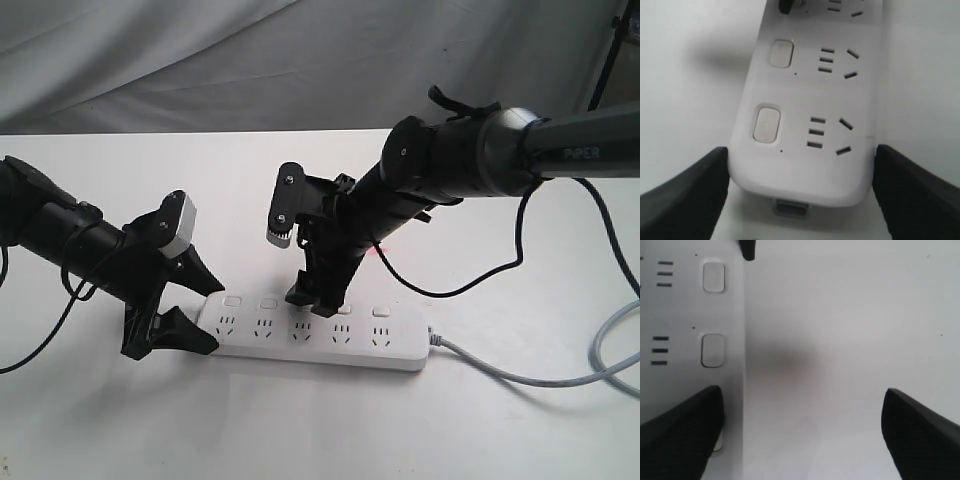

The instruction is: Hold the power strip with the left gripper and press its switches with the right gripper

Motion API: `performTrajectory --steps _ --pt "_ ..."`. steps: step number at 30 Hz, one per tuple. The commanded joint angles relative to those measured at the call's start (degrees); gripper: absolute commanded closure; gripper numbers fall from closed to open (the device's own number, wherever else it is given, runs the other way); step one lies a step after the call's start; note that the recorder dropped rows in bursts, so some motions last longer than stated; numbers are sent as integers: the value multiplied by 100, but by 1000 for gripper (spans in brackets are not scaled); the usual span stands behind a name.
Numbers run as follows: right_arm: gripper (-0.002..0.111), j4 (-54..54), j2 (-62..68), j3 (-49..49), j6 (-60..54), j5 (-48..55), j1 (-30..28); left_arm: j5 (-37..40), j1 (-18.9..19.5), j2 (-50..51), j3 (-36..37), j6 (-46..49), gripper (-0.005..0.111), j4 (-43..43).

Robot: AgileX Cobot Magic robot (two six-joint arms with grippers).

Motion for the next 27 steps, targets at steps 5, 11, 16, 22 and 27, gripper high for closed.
performTrajectory --steps 5,11,16,22,27 --pt "29 -900 237 124 31 357 -16 -310 -40 151 28 -14 51 175" --pt "29 -686 202 97 6 288 -16 -310 -40 151 28 -14 51 175" --pt "29 -12 -113 97 -349 373 -16 -310 -40 151 28 -14 51 175" --pt "29 426 -568 97 -395 373 -16 -310 -40 151 28 -14 51 175" --pt "29 1054 -891 97 -791 335 -16 -310 -40 151 28 -14 51 175"
